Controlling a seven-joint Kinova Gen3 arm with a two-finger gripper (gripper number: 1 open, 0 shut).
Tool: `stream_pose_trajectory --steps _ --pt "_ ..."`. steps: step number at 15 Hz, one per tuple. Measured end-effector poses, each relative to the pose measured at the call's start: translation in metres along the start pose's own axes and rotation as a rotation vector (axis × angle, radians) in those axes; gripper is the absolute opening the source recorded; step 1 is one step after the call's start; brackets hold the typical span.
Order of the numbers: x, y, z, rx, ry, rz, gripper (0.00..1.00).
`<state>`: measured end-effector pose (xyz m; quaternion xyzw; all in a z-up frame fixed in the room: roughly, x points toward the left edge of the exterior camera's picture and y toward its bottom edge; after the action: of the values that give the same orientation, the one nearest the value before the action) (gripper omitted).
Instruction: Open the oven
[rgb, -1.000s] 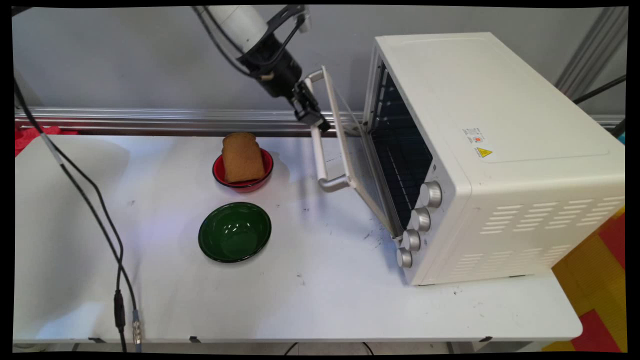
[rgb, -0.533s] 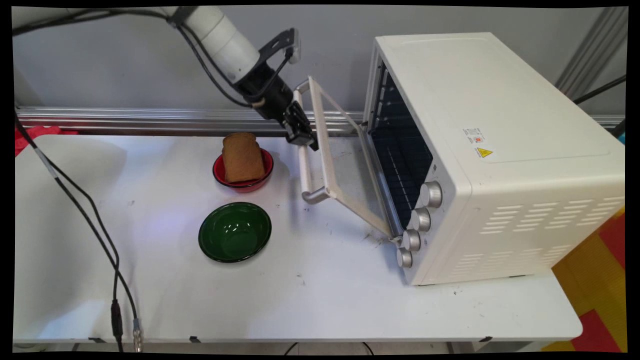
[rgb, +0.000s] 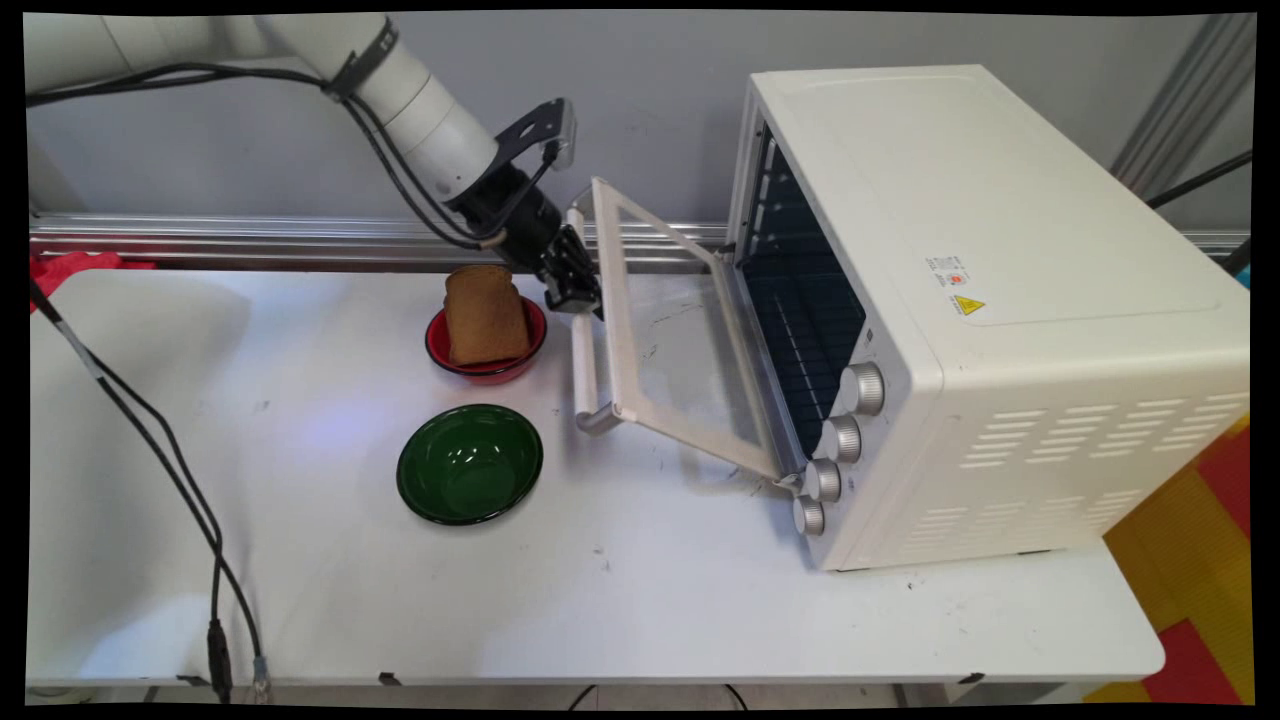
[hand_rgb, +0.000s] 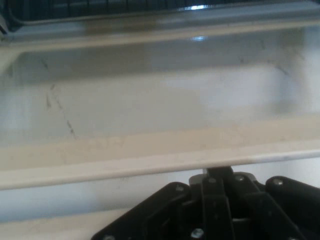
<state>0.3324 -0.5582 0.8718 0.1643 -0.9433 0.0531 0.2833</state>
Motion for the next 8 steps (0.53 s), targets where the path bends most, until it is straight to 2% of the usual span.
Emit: stream_pose_trajectory --steps 8 --pt "-0.026 -0.003 0.004 0.003 -0.013 0.012 0.0"
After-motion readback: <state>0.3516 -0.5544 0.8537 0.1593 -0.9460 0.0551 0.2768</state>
